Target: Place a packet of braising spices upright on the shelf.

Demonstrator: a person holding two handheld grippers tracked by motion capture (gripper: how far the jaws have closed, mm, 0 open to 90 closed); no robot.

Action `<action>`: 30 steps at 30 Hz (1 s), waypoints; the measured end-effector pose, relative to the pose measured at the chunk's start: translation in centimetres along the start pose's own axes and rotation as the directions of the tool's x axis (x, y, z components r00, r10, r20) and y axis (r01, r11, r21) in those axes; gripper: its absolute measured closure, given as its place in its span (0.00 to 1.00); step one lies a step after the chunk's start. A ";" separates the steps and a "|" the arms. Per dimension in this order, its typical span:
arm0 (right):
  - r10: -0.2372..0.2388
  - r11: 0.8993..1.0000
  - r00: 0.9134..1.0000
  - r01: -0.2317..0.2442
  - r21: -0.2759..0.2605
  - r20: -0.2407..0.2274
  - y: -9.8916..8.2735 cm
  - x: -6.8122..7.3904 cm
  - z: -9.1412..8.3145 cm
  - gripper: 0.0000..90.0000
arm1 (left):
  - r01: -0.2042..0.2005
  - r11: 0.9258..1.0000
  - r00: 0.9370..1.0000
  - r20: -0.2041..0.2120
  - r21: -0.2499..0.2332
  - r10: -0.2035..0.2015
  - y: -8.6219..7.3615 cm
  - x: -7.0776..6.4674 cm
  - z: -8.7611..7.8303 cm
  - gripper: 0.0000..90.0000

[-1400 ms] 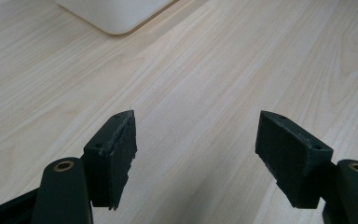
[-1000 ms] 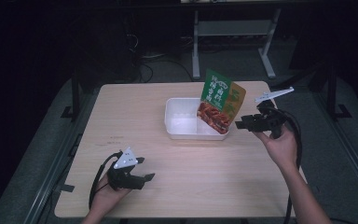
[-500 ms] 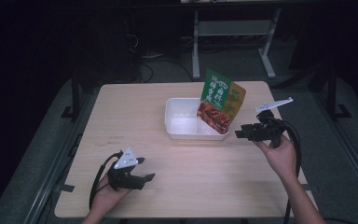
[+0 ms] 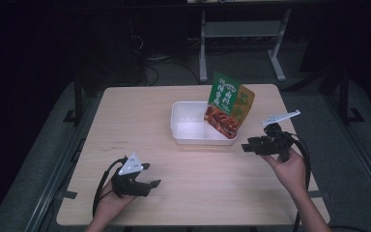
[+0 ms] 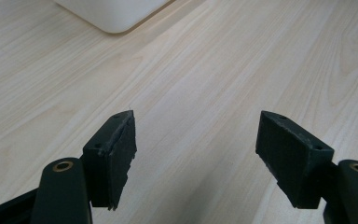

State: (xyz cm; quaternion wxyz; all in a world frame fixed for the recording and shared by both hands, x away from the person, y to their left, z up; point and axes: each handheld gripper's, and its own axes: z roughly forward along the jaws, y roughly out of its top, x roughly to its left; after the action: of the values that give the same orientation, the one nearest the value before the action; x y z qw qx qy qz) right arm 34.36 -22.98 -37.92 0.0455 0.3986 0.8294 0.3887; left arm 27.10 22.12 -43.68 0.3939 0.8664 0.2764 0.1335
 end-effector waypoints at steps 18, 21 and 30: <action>-0.021 1.000 0.998 0.022 0.015 -0.053 -1.8 1.7 1.1 0.61 | -0.006 1.000 1.000 0.002 0.003 0.006 0.0 -0.1 0.1 0.32; -0.022 1.000 0.998 0.023 0.021 -0.064 -2.2 1.9 1.4 0.61 | -0.009 1.000 1.000 0.005 0.003 0.009 0.0 -0.1 0.1 0.32; -0.009 0.999 0.996 0.012 0.033 -0.087 -3.5 2.2 2.2 0.60 | -0.011 1.000 1.000 0.011 0.005 0.011 0.0 -0.2 0.2 0.32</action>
State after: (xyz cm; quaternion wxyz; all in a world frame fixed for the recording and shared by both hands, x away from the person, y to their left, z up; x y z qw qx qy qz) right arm 31.54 -21.46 -41.35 0.0049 0.3777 0.8392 0.3913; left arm 27.01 21.90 -43.78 0.3925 0.8695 0.2700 0.1303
